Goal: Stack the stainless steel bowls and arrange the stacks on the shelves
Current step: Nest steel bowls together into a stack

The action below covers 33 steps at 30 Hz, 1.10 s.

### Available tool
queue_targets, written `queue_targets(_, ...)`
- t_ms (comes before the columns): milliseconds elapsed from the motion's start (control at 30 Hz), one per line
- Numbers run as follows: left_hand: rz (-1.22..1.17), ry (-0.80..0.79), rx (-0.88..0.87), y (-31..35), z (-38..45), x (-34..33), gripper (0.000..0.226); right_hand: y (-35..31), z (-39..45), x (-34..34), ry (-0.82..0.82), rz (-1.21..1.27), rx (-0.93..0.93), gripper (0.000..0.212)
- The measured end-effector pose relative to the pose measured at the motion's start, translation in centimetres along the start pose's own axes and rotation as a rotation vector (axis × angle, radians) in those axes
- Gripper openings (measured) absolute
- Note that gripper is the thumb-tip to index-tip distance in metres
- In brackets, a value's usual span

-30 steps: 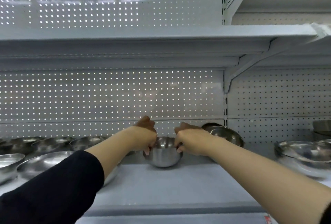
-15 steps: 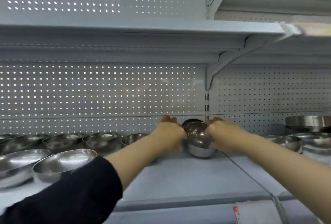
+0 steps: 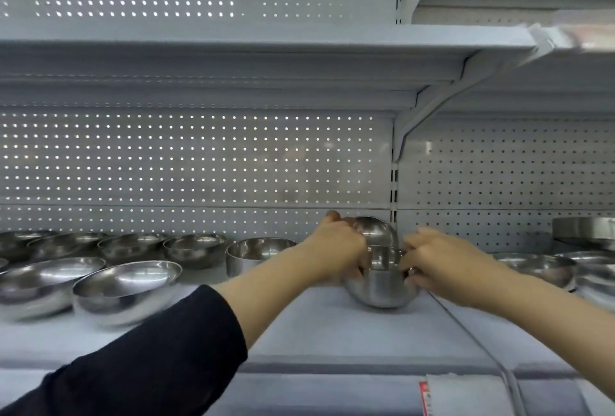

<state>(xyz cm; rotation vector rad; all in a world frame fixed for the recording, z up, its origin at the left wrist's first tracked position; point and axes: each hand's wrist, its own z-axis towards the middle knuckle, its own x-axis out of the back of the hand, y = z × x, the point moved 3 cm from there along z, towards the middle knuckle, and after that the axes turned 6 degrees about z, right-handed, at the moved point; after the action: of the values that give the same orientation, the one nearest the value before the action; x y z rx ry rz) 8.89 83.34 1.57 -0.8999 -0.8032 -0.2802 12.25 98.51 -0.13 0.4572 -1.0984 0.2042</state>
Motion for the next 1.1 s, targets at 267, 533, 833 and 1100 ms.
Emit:
queue_targets(267,0.037,-0.036,0.062,-4.0,-10.2,5.0,0.025,-9.0,0.0,5.9,0.076,0.027,0.257,0.021)
queue_targets(533,0.115,-0.162,0.18,-7.2,-17.9,5.5,0.025,-16.3,3.2,6.3,0.114,0.056,0.362,0.022)
queue_targets(833,0.117,-0.215,0.151,-8.6,-19.8,3.3,0.028,-19.2,4.8,4.7,0.055,0.052,0.317,0.022)
queue_targets(1100,-0.02,-0.222,0.211,-9.3,-19.3,3.0,0.03,-17.9,4.4,4.2,0.091,0.195,0.212,0.032)
